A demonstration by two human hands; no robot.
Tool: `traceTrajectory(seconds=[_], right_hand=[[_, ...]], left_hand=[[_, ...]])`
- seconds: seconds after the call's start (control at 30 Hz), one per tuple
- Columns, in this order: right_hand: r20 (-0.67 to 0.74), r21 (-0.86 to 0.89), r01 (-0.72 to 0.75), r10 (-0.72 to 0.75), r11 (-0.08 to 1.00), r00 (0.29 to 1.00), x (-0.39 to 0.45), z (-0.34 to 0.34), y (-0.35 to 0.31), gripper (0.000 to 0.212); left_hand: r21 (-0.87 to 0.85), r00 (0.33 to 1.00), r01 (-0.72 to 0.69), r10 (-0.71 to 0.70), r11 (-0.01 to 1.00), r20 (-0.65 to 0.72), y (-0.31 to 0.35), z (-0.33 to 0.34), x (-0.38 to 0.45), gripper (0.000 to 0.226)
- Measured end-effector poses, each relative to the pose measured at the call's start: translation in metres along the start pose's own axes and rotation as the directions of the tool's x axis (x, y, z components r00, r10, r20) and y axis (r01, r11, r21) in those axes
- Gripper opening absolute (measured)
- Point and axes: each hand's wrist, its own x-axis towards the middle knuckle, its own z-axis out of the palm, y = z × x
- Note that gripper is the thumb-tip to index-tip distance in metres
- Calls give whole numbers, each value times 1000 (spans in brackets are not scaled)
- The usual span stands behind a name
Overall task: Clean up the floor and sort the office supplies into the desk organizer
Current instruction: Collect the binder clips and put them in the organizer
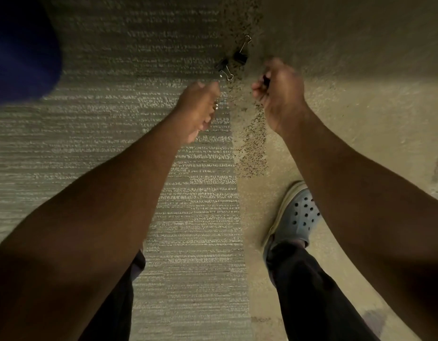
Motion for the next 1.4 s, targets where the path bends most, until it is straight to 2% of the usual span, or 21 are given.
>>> traceTrajectory(seconds=[0.07,0.13,0.2,0.27,0.37,0.47,0.53,0.63,0.67,0.73,0.8,0.83,0.9,0.97,1.07,1.13,1.3,1.37,1.4], right_hand=[[-15,-138,11,-13,990,1000,7,9,-1,3],[-22,-340,25,-35,940,999,17,17,1,19],[-9,-563,69,-89,823,996,23,24,1,37],[6,-702,114,-154,703,988,21,33,-3,39],[-26,-768,136,-242,626,970,25,41,-5,48],[2,-800,193,-319,568,948,27,49,-5,54],[-3,-808,181,-311,561,950,29,52,-6,55],[1,-843,159,-293,514,956,27,55,-14,59],[8,-857,160,-299,490,954,29,56,-14,60],[25,-877,172,-316,449,948,30,54,-12,56],[19,-826,171,-278,537,960,27,48,-10,50],[3,-741,146,-215,656,977,25,43,-10,48],[-39,-476,103,-138,874,990,23,29,-9,35],[-28,-268,68,-78,961,997,18,13,-5,19],[45,-93,35,-31,995,999,8,-3,3,9],[84,-56,28,-23,998,996,1,-12,7,8],[128,-45,10,-4,999,992,-15,-24,13,7],[122,-42,-16,21,999,992,-18,-24,17,7],[120,-40,-19,24,999,992,-19,-24,17,7]], left_hand=[[-210,997,56,-45,976,58,8,-7,-2,18],[-316,994,66,-33,946,106,15,-12,-2,21],[-380,990,64,-11,923,139,23,-15,-1,22],[-407,987,50,17,912,161,29,-18,3,21],[-397,980,4,76,918,185,36,-23,8,21],[-364,976,-47,120,930,182,42,-25,11,16],[-265,986,-81,116,961,121,45,-24,14,20],[81,983,-146,154,986,-102,43,-19,24,17],[231,962,-190,228,954,-151,40,-19,30,20],[526,888,-317,442,789,-127,32,-20,42,27],[697,821,-403,570,594,-11,30,-22,46,27],[764,803,-422,592,488,66,31,-22,46,28],[857,787,-441,575,266,226,36,-21,48,38],[889,786,-432,546,152,289,43,-21,49,40],[899,762,-434,556,59,331,47,-25,51,26],[893,741,-450,565,17,363,47,-24,48,23],[898,738,-433,541,-76,402,46,-16,42,30],[910,758,-406,526,-79,384,45,-13,41,29],[920,785,-389,509,-39,353,45,-11,40,30]])
